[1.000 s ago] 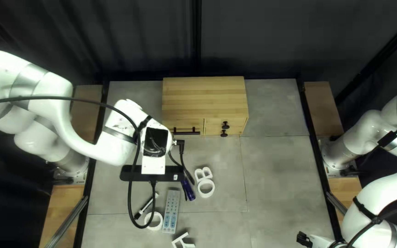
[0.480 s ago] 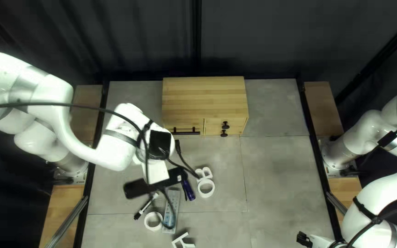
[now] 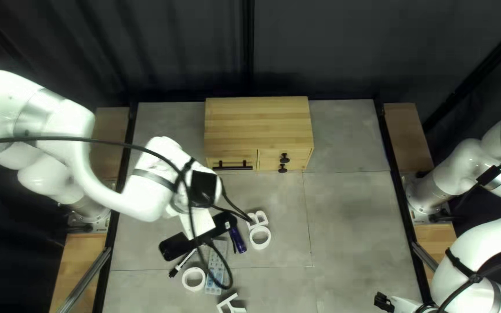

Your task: Open drawers and place objects into drawer and close

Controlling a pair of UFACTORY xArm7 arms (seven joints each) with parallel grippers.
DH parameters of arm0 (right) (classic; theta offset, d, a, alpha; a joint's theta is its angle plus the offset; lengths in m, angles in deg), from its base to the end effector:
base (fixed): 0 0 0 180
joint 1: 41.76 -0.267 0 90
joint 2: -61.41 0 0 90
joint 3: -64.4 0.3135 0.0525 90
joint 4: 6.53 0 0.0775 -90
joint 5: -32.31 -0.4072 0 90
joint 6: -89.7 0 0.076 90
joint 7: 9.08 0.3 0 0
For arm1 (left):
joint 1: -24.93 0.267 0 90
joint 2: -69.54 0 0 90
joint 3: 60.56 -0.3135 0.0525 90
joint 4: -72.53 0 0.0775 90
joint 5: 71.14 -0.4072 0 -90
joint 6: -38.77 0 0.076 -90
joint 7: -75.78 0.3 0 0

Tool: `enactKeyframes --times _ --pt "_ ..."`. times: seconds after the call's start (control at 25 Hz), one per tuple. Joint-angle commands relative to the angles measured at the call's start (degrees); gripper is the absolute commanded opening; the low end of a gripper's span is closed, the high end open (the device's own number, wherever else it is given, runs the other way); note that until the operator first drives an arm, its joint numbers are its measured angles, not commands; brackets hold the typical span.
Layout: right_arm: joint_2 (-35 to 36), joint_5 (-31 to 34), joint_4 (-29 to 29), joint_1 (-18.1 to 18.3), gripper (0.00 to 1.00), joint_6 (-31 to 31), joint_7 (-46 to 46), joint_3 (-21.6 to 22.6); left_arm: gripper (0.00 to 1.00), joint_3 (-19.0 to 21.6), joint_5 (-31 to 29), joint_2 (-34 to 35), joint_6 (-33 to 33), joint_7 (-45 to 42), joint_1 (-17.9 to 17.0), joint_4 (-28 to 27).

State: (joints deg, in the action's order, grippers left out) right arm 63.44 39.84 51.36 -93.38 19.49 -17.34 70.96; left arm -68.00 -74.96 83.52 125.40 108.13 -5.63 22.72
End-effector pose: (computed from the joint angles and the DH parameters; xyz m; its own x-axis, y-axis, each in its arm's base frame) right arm 0.2625 0.3604 0.1064 0.3399 0.9031 -0.2623 0.9401 -0.3342 0.0675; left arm 0.3081 -0.1149 0.1670 0.4825 -0.8053 -0.3445 -0.8063 -0.5620 0.1845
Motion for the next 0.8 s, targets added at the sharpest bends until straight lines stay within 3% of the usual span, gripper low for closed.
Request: enactKeyframes --times 0.04,0.32,0.64,0.8 --pt "0.0 0.0 0.0 0.0 1.00 0.0 0.0 0.0 1.00 5.7 4.9 -3.5 -1.1 -9.5 -4.5 -2.5" --pt "0.0 0.0 0.0 0.0 1.00 0.0 0.0 0.0 1.00 11.7 7.1 -10.7 -0.8 -18.1 -9.8 -8.9" --pt "0.0 0.0 0.0 0.0 1.00 0.0 0.0 0.0 1.00 17.6 4.9 -16.1 2.0 -30.7 -15.5 -15.6" --pt "0.0 0.0 0.0 0.0 1.00 0.0 0.0 0.0 1.00 19.2 3.5 -16.6 1.2 -35.7 -17.3 -15.1"
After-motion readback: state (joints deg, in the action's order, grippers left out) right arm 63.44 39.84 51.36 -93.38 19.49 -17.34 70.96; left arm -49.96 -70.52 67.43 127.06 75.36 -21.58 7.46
